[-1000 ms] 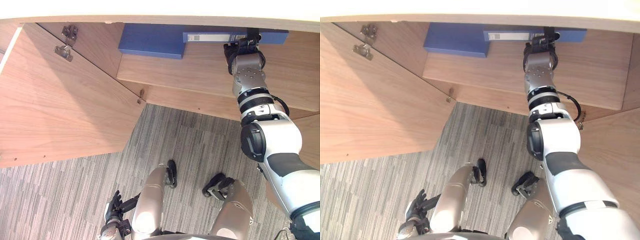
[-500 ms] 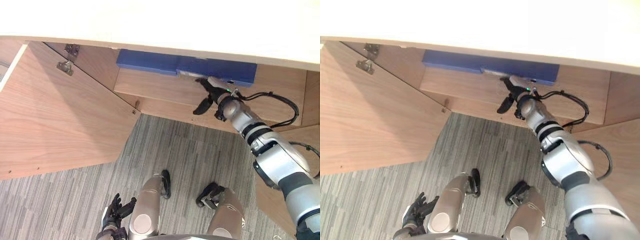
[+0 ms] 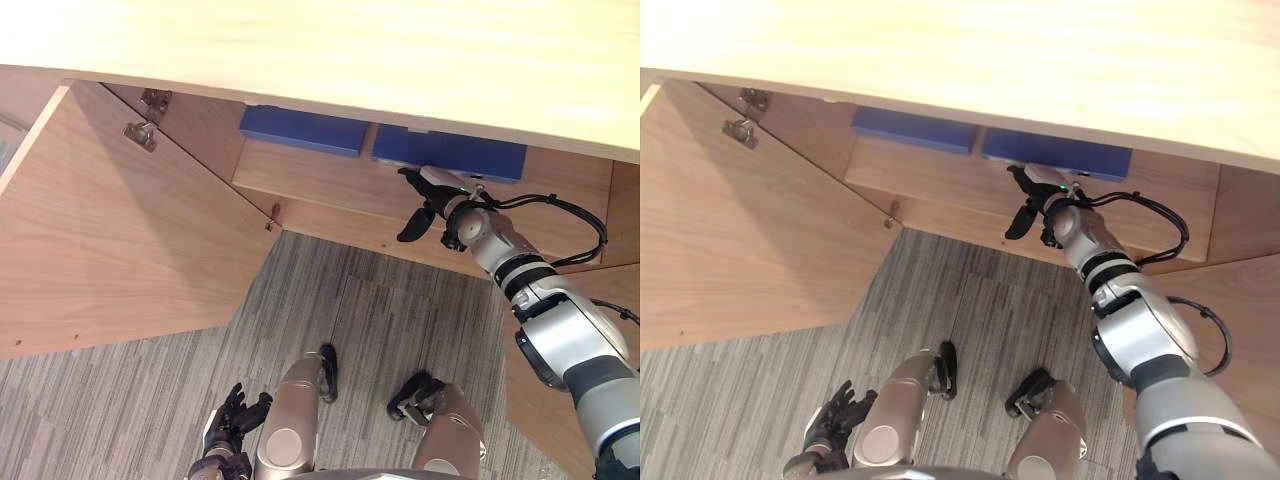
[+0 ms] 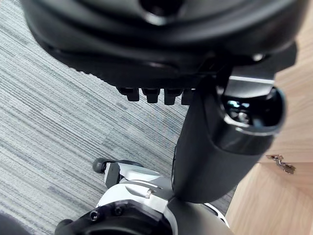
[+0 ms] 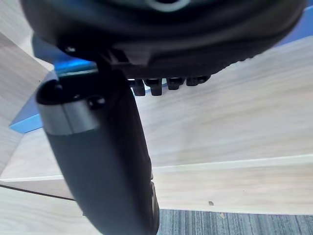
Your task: Walk over to the cabinet, pick up the folder, carry it to the office cabinet, place the folder inside the office cabinet, then close the office cabinet door
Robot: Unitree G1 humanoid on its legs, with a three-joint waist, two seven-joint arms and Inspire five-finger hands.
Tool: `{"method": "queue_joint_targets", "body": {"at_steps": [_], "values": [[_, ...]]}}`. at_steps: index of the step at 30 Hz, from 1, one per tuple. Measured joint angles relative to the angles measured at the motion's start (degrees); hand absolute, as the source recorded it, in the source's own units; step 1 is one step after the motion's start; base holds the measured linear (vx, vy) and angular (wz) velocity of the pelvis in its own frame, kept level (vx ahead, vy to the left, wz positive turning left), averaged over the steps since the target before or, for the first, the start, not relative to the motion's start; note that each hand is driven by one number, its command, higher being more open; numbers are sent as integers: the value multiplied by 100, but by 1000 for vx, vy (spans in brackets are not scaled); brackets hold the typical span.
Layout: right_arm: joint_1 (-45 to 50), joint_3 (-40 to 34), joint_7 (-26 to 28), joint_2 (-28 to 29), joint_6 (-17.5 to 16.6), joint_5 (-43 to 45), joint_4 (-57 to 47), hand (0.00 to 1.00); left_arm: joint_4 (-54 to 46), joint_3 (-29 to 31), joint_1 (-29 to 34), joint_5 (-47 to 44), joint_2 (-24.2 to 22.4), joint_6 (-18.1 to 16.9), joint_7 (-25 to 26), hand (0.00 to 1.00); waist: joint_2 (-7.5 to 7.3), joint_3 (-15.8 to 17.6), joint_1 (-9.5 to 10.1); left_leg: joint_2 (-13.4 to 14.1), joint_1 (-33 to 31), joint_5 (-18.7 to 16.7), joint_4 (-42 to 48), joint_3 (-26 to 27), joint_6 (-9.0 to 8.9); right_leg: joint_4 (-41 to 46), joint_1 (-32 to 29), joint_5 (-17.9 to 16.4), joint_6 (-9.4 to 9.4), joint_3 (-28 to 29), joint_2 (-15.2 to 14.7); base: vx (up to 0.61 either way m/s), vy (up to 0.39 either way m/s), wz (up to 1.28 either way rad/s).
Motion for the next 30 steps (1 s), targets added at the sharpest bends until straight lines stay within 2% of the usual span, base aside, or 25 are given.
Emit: {"method": "queue_joint_targets", "body": {"at_steps": [3, 8, 13, 15, 16, 17, 18, 19, 20, 21, 22, 23, 24, 27, 30], "values": [[83, 0, 0, 145, 83, 0, -56, 100, 2, 1, -4, 1, -2, 36, 5, 100, -22, 12, 0, 4, 180, 23, -137, 55, -29, -99, 129, 18, 8, 2, 33, 57, -31, -8], [533, -273, 134, 402, 153, 19, -159, 100, 18, 7, -52, 11, 12, 61, 12, 100, -83, 15, -16, 68, 743, 224, -552, 90, -98, -698, 753, 237, 60, -152, 277, 93, -48, -6], [1244, -752, 414, 846, 161, 24, -131, 100, 392, 17, -200, 163, 122, 65, 6, 100, -163, -92, -16, 199, 1428, 607, -916, 120, -129, -1975, 1679, 785, 90, -214, 831, 101, -27, -23], [1484, -1076, 487, 1154, 159, 277, 2, 100, 631, 218, -226, 252, 78, 73, 2, 100, -174, -220, 31, 361, 1541, 668, -694, 149, -181, -2701, 1994, 1184, 49, 18, 1205, 169, 13, -74], [1541, -1244, 507, 1313, 173, 507, 116, 100, 701, 387, -211, 243, 15, 54, -10, 100, -212, -261, 101, 382, 1245, 829, 73, 20, -61, -2957, 2124, 1331, -4, 282, 1308, 131, 87, -101], [1596, -1482, 481, 1492, 207, 751, 280, 100, 786, 608, -234, 249, -60, -11, -40, 100, -448, -274, 144, -5, 814, 72, 200, -706, -103, -3102, 2148, 1357, 15, 619, 1186, 71, 157, -115], [1596, -1716, 408, 1565, 201, 981, 387, 100, 801, 664, -275, 249, -72, -45, -28, 100, -436, -304, 160, -364, 947, 244, -1378, -1578, -136, -3138, 2156, 1412, 83, 820, 1171, 71, 157, -99], [1607, -1814, 378, 1607, 198, 1074, 475, 100, 854, 661, -250, 250, -113, -44, -20, 100, -326, -372, 160, -308, 1112, 915, -2220, -1945, -227, -3139, 2187, 1414, 104, 907, 1273, 145, 248, -100], [1838, -2257, 218, 1755, 158, 1201, 522, 100, 1074, 670, -354, 247, -130, -21, 44, 100, -421, -449, 222, -289, 1202, 1482, -2240, -1944, -327, -3142, 2197, 1418, 267, 1179, 1294, 165, 197, -80], [2091, -2674, 142, 1944, 169, 1334, 556, 100, 1109, 680, -352, 251, -58, -46, 130, 100, -564, -564, 185, -293, 1210, 1473, -2128, -1958, -347, -3295, 2172, 1490, 393, 1387, 1343, 176, 213, -61], [2211, -2869, 83, 2019, 164, 1428, 578, 100, 1129, 680, -356, 254, -25, -50, 156, 100, -607, -619, 145, -299, 1220, 1460, -2088, -1947, -366, -3443, 2186, 1546, 365, 1488, 1404, 80, 68, -31], [2517, -3219, -74, 2164, 163, 1615, 583, 100, 1162, 689, -358, 323, 31, -50, 216, 100, -684, -709, 52, -312, 1331, 1357, -2057, -1881, -484, -3624, 2189, 1774, 323, 1586, 1503, 35, 39, -52], [2841, -3492, -271, 2318, 156, 1788, 567, 100, 1293, 712, -366, 480, 52, -53, 250, 100, -704, -833, 41, -285, 1453, 1220, -2052, -1752, -480, -3735, 2198, 1847, 320, 1775, 1533, 41, 36, -78], [3385, -3814, -574, 2608, 20, 2100, 493, 100, 1634, 920, -526, 804, 6, -19, 402, 100, -664, -960, -49, -147, 1660, 1093, -2133, -1367, -404, -4112, 2175, 2164, 331, 2397, 1665, 26, 38, -129], [4326, -4099, -955, 2758, -35, 2651, 399, 100, 1761, 918, -621, 1087, -16, -2, 573, 100, -579, -1110, -321, -64, 2084, 1069, -2465, -826, -310, -4287, 2180, 2410, 351, 2976, 1722, -64, 46, -114]]}}
